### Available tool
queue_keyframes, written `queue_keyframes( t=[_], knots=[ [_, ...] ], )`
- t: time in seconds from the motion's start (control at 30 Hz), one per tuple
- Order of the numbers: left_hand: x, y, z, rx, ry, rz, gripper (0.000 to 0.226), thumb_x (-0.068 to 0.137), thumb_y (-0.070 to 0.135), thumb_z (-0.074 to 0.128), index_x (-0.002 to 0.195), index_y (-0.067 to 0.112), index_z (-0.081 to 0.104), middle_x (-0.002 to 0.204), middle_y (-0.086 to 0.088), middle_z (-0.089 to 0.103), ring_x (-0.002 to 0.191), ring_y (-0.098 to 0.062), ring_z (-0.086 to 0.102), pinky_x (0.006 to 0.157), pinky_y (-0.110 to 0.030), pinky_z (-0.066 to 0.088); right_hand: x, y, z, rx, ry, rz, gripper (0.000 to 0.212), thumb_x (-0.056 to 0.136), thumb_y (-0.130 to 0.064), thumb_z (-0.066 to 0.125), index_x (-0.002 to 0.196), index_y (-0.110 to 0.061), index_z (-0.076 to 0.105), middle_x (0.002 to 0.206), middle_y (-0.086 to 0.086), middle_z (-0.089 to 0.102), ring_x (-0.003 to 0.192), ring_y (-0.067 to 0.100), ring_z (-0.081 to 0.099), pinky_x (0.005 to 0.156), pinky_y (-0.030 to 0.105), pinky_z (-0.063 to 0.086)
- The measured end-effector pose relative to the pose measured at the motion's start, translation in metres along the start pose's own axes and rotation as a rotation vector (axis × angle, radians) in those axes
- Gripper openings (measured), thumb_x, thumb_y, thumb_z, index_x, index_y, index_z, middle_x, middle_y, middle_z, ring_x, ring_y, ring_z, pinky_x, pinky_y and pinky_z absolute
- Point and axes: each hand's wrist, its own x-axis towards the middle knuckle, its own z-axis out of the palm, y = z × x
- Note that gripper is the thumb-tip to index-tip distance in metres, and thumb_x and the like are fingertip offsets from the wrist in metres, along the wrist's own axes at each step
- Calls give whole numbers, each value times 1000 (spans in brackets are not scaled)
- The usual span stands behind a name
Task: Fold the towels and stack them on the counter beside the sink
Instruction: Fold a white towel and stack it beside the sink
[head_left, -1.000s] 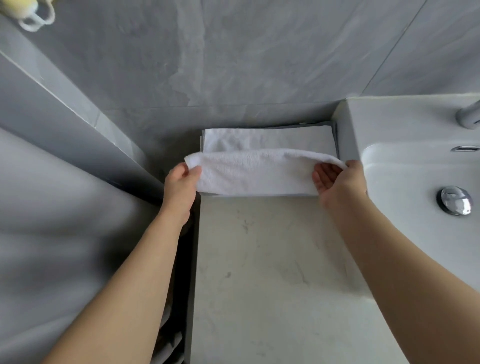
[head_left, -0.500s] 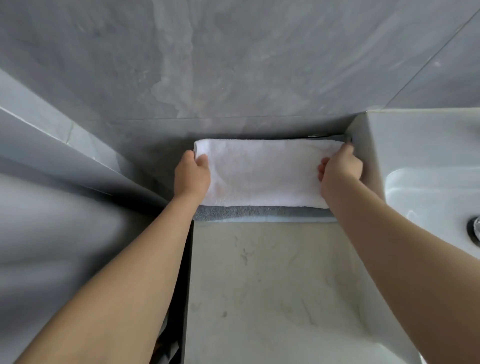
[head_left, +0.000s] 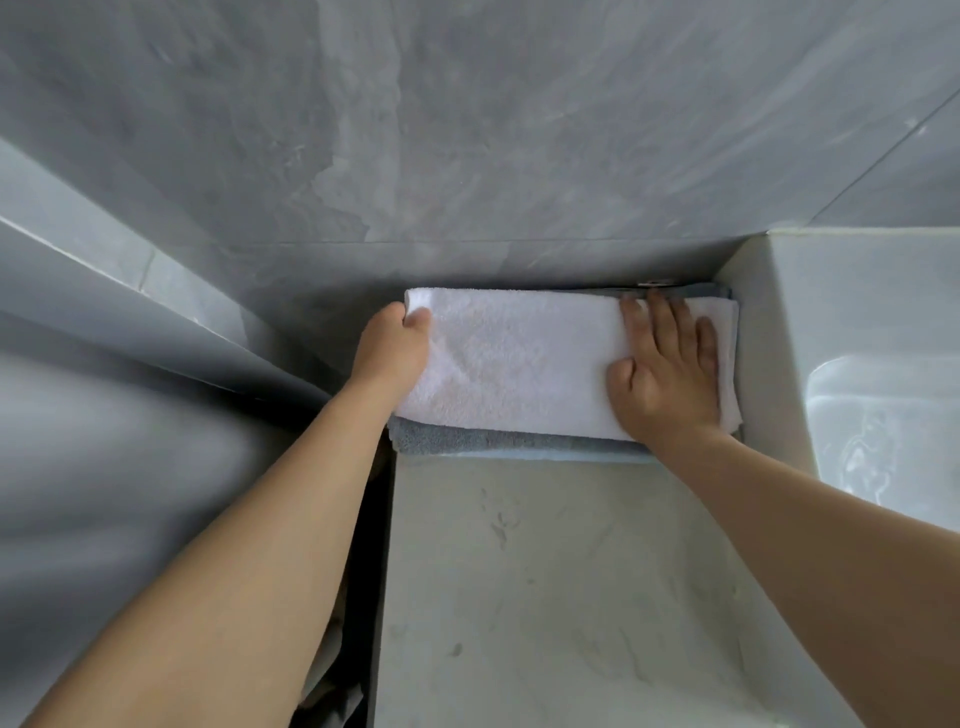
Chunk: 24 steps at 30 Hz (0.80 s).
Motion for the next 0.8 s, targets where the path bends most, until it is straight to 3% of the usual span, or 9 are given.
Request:
queue_keyframes(
  t=[0.07,0.13,0.2,0.23,0.33,0.4,0.5,0.7,0.8],
  knots=[
    [0,5,-3,-5,20,-68,23,100,30,42,91,11,52,84,-6,51,64,-19,46,57,-30,37,1,2,1,-34,-19,-26,73,82,-35,23,154,-22,20,160,9,18,147,26,12,120,43,-2],
    [-8,11,2,134,200,-38,11,94,20,46,101,12,50,97,-9,58,79,-28,55,65,-36,43,2,4,0,-66,-30,-43,72,83,-36,22,154,-21,21,161,10,18,148,26,12,119,43,-5],
    [-27,14,19,430,485,254,32,81,8,52,114,12,51,113,-12,58,99,-35,55,80,-43,44,2,6,0,-112,-29,-63,72,84,-37,22,154,-20,22,160,11,19,148,27,14,119,44,-5],
    [-37,18,29,488,537,467,43,76,6,53,119,11,53,121,-13,57,106,-36,53,88,-46,42,2,6,0,-129,-26,-66,72,84,-37,23,154,-20,23,160,11,20,148,28,14,119,46,-4],
    [-54,29,66,526,261,861,50,82,10,49,131,6,56,139,-14,52,127,-37,47,109,-50,32,3,6,1,-118,-24,-63,72,84,-37,23,154,-21,24,161,10,18,148,30,12,118,50,-4],
    [-57,27,83,652,64,818,53,95,25,44,146,13,45,156,-8,37,145,-32,30,119,-52,15,4,7,1,-109,-25,-68,71,84,-37,23,154,-21,24,161,10,17,148,32,9,118,52,-3],
    [-46,12,91,746,-26,720,60,101,44,31,157,25,21,166,5,13,153,-19,5,121,-52,-1,3,9,2,-99,-19,-78,70,85,-38,24,154,-22,23,161,10,15,148,33,6,118,53,-3],
    [-32,-22,62,852,49,563,68,99,56,9,159,27,-5,166,5,-12,152,-15,-15,122,-48,-5,2,10,1,-101,-22,-90,69,89,-41,26,154,-22,20,162,10,11,149,32,2,118,53,-6],
    [-32,-38,46,810,54,504,69,100,56,10,158,24,-9,165,4,-18,150,-14,-20,122,-49,-6,3,12,2,-105,-21,-94,67,91,-45,23,155,-22,18,163,9,9,149,31,1,118,51,-8]
  ],
)
